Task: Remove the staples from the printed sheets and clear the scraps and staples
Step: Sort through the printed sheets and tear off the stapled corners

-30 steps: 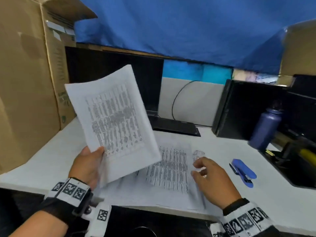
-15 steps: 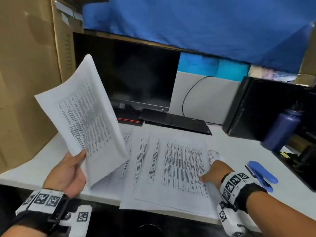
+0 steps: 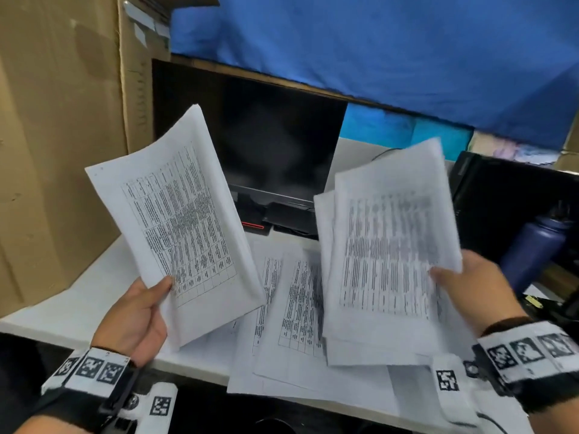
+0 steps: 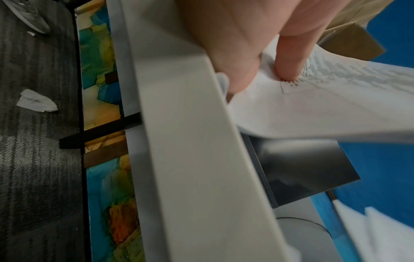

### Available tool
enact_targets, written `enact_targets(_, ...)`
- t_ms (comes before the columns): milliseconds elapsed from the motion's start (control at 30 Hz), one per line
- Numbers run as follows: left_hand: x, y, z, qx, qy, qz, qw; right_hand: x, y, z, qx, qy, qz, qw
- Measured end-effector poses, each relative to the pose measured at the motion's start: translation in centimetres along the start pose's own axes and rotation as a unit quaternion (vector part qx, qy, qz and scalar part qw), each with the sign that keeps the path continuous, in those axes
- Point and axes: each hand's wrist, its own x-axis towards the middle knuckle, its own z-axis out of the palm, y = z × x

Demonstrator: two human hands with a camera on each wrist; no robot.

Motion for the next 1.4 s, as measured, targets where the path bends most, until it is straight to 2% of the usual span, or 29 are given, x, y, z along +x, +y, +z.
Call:
enact_targets(67, -0.1, 0.0, 0.4, 0.006, 0.006, 0.003, 1.0, -0.4, -0.3, -1.9, 0.082, 0.022, -0.006, 0.996)
enact_targets(133, -0.4, 0.1, 1.3, 0.044, -0.001, 0.011, 0.999, -0.8, -0.3, -3.0, 0.153, 0.015, 0.017, 0.988)
enact_targets(200, -1.2, 0.3, 2.9, 0.117, -0.007, 0.021, 0.993, -1.4, 0.1, -3.3, 0.226, -0.024, 0.032, 0.973)
enact_targets(267, -2.2, 0.1, 4.6, 0.213, 0.007, 0.045, 0.976, -2.2, 0.0, -2.8, 0.313, -0.072, 0.041, 0.946)
enact_targets(333, -3.4, -0.2, 6.8, 0.275, -0.021, 0.057, 0.959, -3.0, -0.6, -1.7, 0.361, -0.115, 0.057, 0.924)
enact_targets(400, -5.0, -0.9, 9.4, 0.284, -0.071, 0.053, 0.955, -3.5, -0.5, 0.0, 0.404, -0.148, 0.081, 0.899)
enact_targets(500, -7.3, -3.1, 13.1, 0.298, -0.094, 0.06, 0.948, -3.8, 0.6, 2.3, 0.424, -0.143, 0.115, 0.887)
enact_targets(567, -8.8, -4.6, 15.1, 0.307, -0.104, 0.074, 0.943, -4.0, 1.0, 3.1, 0.422, -0.109, 0.106, 0.894)
enact_targets(667, -10.9, -6.0, 17.7, 0.339, -0.105, 0.128, 0.926, -4.0, 1.3, 2.5, 0.382, -0.004, 0.063, 0.922)
enact_targets(767, -11.9, -6.5, 18.6, 0.369, -0.14, 0.152, 0.906, -4.5, 1.1, 1.1, 0.344, 0.017, -0.011, 0.939)
enact_targets(867, -11.3, -6.7, 18.4, 0.371, -0.125, 0.214, 0.895, -4.7, 1.7, 0.8, 0.327, 0.018, -0.025, 0.945)
enact_targets(967, -10.3, -7.4, 18.1, 0.364, -0.107, 0.192, 0.905, -5.0, 2.8, 1.7, 0.301, -0.006, 0.002, 0.954)
enact_targets(1100, -9.8, -9.1, 18.1, 0.418, -0.085, 0.17, 0.888, -5.4, 3.7, 2.9, 0.294, -0.018, 0.035, 0.955)
enact_targets(1167, -9.9, -9.6, 18.1, 0.426, -0.078, 0.181, 0.883, -5.4, 3.6, 3.0, 0.306, -0.01, 0.039, 0.951)
enact_targets(1267, -10.2, -9.6, 18.3, 0.403, -0.068, 0.195, 0.892, -5.4, 3.2, 2.7, 0.329, -0.003, 0.034, 0.944)
enact_targets(1333, -10.3, -9.4, 18.5, 0.376, -0.077, 0.181, 0.906, -5.3, 3.2, 2.6, 0.347, -0.001, 0.03, 0.937)
enact_targets(1400, -10.4, -9.4, 18.4, 0.382, -0.11, 0.144, 0.906, -5.4, 3.3, 2.7, 0.343, -0.02, 0.026, 0.939)
